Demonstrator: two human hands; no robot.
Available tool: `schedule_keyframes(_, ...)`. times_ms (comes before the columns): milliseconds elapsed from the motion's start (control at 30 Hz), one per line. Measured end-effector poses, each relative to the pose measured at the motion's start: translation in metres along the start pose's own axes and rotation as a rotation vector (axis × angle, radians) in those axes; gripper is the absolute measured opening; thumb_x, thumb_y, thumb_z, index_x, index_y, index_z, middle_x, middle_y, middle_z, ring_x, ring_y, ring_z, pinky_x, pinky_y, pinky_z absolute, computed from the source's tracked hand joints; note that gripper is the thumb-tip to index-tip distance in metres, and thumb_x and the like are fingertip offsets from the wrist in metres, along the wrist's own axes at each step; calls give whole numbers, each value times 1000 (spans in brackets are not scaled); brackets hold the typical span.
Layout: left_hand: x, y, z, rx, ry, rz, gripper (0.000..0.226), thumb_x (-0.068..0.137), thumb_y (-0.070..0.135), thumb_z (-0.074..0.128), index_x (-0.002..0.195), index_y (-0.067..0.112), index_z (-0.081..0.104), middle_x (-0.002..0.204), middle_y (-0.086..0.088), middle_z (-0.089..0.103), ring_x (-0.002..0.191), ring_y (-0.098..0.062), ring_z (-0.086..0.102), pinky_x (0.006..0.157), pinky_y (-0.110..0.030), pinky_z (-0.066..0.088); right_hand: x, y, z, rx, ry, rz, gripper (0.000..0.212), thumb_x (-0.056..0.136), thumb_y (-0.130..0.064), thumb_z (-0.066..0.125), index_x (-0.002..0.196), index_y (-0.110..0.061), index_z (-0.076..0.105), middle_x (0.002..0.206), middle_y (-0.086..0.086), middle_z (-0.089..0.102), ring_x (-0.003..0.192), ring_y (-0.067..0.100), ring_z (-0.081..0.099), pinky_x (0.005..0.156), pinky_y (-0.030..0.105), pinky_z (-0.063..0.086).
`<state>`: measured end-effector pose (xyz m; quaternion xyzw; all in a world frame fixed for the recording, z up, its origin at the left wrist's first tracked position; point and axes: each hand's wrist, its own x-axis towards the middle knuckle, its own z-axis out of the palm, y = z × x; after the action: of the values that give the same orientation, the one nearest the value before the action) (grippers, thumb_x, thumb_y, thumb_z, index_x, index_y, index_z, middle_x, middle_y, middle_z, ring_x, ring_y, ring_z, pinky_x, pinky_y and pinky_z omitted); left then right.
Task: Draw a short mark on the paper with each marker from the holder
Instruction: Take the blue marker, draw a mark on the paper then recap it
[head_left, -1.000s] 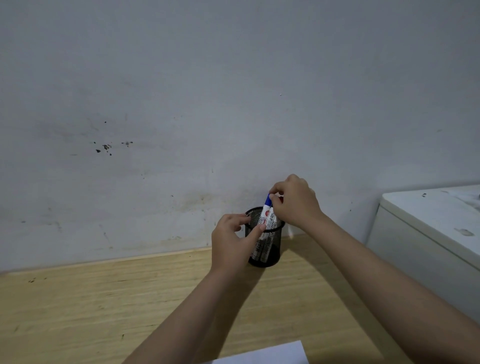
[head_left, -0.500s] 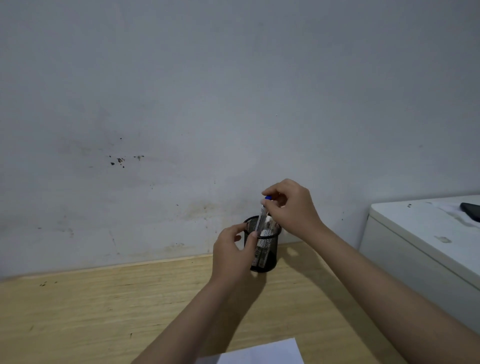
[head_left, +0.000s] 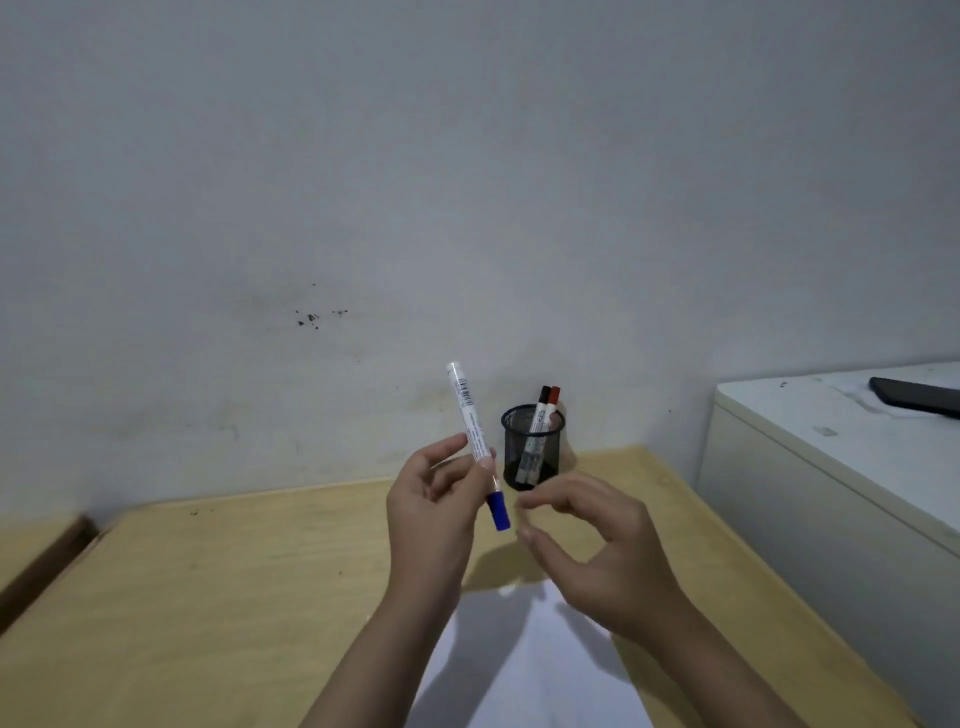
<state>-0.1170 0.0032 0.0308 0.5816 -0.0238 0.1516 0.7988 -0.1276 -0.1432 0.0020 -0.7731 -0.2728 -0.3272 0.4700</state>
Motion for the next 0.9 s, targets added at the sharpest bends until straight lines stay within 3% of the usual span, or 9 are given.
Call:
schedule_keyframes(133, -45, 2, -28, 165, -70, 84, 18, 78, 6, 68, 93, 14, 73, 73, 3, 72, 65, -7, 62, 59, -22, 52, -27, -27, 16, 203, 193, 326, 11, 79, -24, 72, 90, -22, 71, 79, -3, 69, 73, 6, 65, 64, 19, 52)
schedule_keyframes(233, -76, 0, -43, 238, -100, 94, 16, 74, 4, 72, 85, 16, 75, 81, 3, 76, 73, -7, 68, 65, -19, 54, -40, -52, 31, 291, 208, 491, 4, 82, -20, 68, 80, -18, 71, 60, 10, 58, 55, 9, 51, 52, 20, 43)
schedule_keyframes(300, -94, -2, -52, 276, -105, 102, 16, 72, 4, 74, 82, 16, 74, 84, 3, 76, 79, -9, 69, 68, -17, 52, -50, -63, 38, 349, 194, 569, 18, 84, -23, 66, 71, -11, 66, 50, -1, 49, 49, 10, 43, 49, 22, 38)
schedule_keyframes(433, -117, -2, -68, 281, -62, 85, 17, 70, 2, 76, 79, 17, 72, 80, 3, 75, 75, -7, 67, 68, -17, 53, -60, -77, 41, 470, 266, 679, 32, 85, -21, 65, 75, 9, 58, 48, 3, 45, 44, 13, 41, 46, 22, 39)
schedule_keyframes(533, -129, -4, -79, 244, -42, 65, 18, 67, -2, 76, 77, 12, 73, 74, 0, 73, 64, -8, 60, 61, -16, 50, -65, -83, 38, 540, 337, 722, 31, 86, -20, 65, 76, 9, 58, 45, -6, 48, 41, 9, 42, 44, 23, 41)
schedule_keyframes(633, -133, -5, -82, 246, -18, 81, 14, 68, -1, 75, 75, 11, 75, 72, -7, 73, 62, -10, 58, 59, -17, 48, -71, -91, 39, 591, 270, 760, 25, 85, -24, 64, 75, -1, 60, 45, -7, 48, 40, 10, 41, 41, 22, 39)
schedule_keyframes(733, -136, -8, -83, 382, -29, 206, 9, 75, 8, 73, 81, 16, 75, 75, -6, 73, 67, -10, 64, 63, -20, 50, -77, -97, 45, 593, 162, 778, 20, 84, -25, 64, 74, -8, 62, 46, -5, 51, 39, 12, 40, 40, 25, 38)
schedule_keyframes(833, -137, -12, -84, 782, -94, 557, 12, 85, 18, 60, 90, 12, 70, 74, 4, 67, 66, -5, 59, 62, -15, 46, -78, -98, 47, 633, 155, 776, 27, 78, -32, 66, 76, -6, 61, 47, -3, 54, 38, 12, 42, 40, 26, 39)
schedule_keyframes(900, -136, -14, -85, 843, -115, 590, 15, 88, 20, 53, 86, 13, 66, 68, 5, 61, 61, -6, 53, 57, -19, 43, -76, -97, 47, 652, 144, 752, 32, 72, -37, 66, 75, -5, 60, 50, 1, 53, 39, 12, 43, 40, 25, 40)
